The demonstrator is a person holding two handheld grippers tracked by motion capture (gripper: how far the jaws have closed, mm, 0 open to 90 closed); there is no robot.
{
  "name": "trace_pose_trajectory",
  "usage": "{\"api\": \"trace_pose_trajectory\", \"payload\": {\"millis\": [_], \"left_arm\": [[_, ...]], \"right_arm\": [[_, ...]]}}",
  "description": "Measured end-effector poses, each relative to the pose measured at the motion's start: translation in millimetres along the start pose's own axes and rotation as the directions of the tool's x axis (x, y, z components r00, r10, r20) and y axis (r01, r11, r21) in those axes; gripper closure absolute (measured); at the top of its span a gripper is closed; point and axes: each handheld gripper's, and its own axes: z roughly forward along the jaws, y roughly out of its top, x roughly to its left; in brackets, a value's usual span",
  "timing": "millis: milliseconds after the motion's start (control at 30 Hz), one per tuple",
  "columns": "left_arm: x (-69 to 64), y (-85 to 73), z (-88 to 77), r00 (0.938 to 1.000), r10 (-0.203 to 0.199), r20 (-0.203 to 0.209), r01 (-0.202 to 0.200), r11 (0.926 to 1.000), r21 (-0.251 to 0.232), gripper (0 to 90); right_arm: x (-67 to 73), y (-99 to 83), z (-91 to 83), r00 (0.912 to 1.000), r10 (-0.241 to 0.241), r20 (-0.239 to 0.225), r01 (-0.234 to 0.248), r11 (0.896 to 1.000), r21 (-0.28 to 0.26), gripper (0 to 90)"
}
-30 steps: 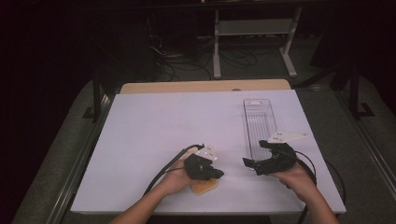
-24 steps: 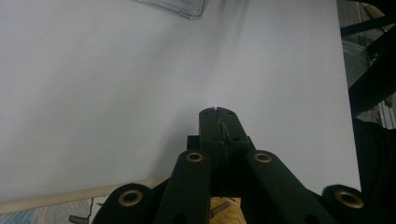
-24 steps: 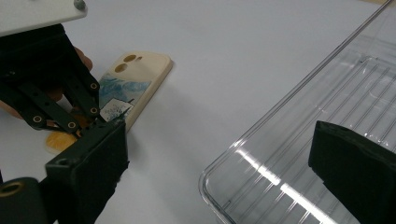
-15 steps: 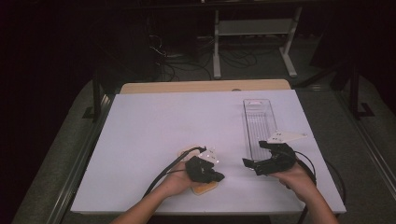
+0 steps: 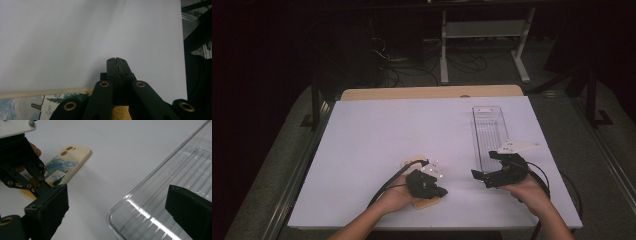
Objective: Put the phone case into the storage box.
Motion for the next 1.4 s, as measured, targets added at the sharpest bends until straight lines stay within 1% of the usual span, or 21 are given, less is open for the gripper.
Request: {"api": "trace_pose_trajectory", "payload": {"millis": [200,500,767,800,933,1167,1233,1267,1300,1333,1367,1400], "left_arm": [[-0.4,-7.0,-8.3,0.9999,-0.005,-0.011,0.005,0.9999,0.01,90.0],[-1.5,-25.4,-26.3,0.9991,-0.03,-0.029,0.031,0.9993,0.022,90.0],[-2.3,-42.7,-43.2,0.9961,-0.062,-0.063,0.064,0.9977,0.024,90.0],[-2.0,-45.2,-45.8,0.9958,-0.061,-0.068,0.063,0.9976,0.027,90.0],[-1.9,-55.0,-54.7,0.9923,-0.081,-0.094,0.083,0.9963,0.021,90.0],[1.3,-69.4,-71.4,0.9851,-0.1,-0.14,0.106,0.9937,0.037,90.0],[2.9,-74.5,-75.8,0.9811,-0.117,-0.154,0.123,0.9921,0.026,90.0],[4.2,-76.0,-78.5,0.9813,-0.109,-0.159,0.116,0.9925,0.038,90.0],[5.9,-78.7,-81.8,0.9794,-0.107,-0.171,0.116,0.9924,0.042,90.0],[6.1,-80.5,-82.4,0.9766,-0.126,-0.174,0.132,0.9909,0.026,90.0],[7.9,-83.5,-85.4,0.9742,-0.132,-0.183,0.139,0.9899,0.025,90.0],[10.6,-85.8,-89.1,0.9736,-0.122,-0.193,0.132,0.9904,0.042,90.0]], "right_arm": [[-0.9,0.0,-1.0,1.0,-0.009,0.002,0.009,1.0,-0.005,4.2],[-0.6,-0.2,-0.6,1.0,-0.001,0.002,0.001,1.0,-0.003,4.2],[-0.2,-0.1,-0.5,1.0,0.001,0.003,-0.001,1.0,-0.002,4.2],[-0.4,0.0,-0.6,1.0,0.0,0.004,0.0,1.0,-0.002,4.2],[-1.0,-0.3,-0.2,1.0,-0.002,0.003,0.002,1.0,-0.002,4.2],[-1.1,-0.3,-0.2,1.0,-0.001,0.004,0.001,1.0,-0.004,4.2],[-1.1,-0.3,-0.1,1.0,-0.001,0.006,0.002,1.0,-0.003,4.2],[-1.1,-0.3,-0.2,1.0,-0.001,0.005,0.001,1.0,-0.003,4.2],[-1.1,-0.3,-0.2,1.0,-0.001,0.005,0.001,1.0,-0.003,4.3],[-1.2,-0.4,-0.3,1.0,-0.002,0.006,0.002,1.0,-0.002,4.3],[-1.2,-0.4,-0.3,1.0,-0.002,0.004,0.002,1.0,-0.002,4.3],[-1.2,-0.5,0.0,1.0,0.0,0.003,0.0,1.0,-0.005,4.3]]}}
